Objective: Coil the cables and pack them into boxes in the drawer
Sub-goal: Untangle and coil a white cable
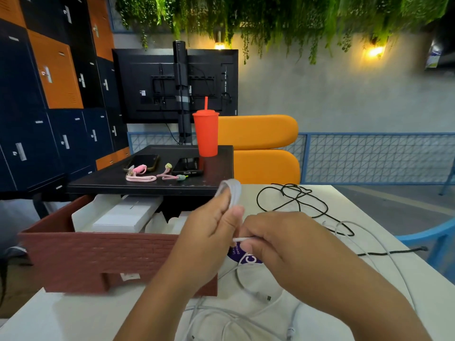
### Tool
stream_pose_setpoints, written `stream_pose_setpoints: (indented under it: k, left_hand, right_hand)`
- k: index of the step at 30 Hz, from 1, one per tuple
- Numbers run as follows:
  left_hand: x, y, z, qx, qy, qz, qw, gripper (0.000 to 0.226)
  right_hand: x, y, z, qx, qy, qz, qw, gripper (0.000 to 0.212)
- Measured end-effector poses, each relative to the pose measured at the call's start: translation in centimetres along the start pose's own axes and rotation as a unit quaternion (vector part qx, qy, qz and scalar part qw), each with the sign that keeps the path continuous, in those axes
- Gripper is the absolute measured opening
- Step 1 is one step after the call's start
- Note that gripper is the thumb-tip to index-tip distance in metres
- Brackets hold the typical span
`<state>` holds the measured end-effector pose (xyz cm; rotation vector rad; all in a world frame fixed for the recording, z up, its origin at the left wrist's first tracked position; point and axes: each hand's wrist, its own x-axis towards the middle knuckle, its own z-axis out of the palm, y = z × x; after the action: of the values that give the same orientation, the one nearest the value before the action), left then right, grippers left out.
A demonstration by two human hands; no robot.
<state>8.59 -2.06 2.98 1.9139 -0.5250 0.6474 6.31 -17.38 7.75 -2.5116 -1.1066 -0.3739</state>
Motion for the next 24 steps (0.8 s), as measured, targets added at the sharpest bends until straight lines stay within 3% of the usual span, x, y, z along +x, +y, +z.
stream_pose_setpoints:
  k: [5, 7, 12, 17, 20, 24]
  left_hand:
    - [-0.2, 1.4, -0.3, -0.097, -0.062, -0.05, 0.992, 0.055]
    - [-0.3, 2.1, -0.3, -0.113, -0.085, -0.069, 0.988, 0.068]
    - [-0.5, 2.7, -0.3, -0.226, -0.109, -0.104, 0.962, 0.077]
    - [-0.4, 2.2, 0.4, -0.351, -0.079, -0.126, 0.925, 0.063]
    - [-0.3, 2.7, 0.8, -0.388, -0.061, -0.162, 0.905, 0.053]
    - [-0.3, 2.7, 1.0, -0.364, -0.063, -0.17, 0.914, 0.024]
  right_hand:
    - [0.0, 1.4, 0.3, 0.07, 0.145, -0.033, 0.986, 0.026]
    - [-0.1, 1.9, 0.3, 0.091, 0.199, -0.014, 0.976, 0.021]
    - [0.1, 2.9, 0.6, 0.135, 0.248, 0.003, 0.959, 0.025]
    - [0.6, 2.6, 1.7, 0.217, 0.201, -0.065, 0.953, 0.044]
    - [1.1, 3.0, 2.5, 0.229, 0.23, -0.024, 0.946, 0.044]
    - [1.4, 3.5, 2.8, 0.213, 0.276, 0.03, 0.937, 0.035]
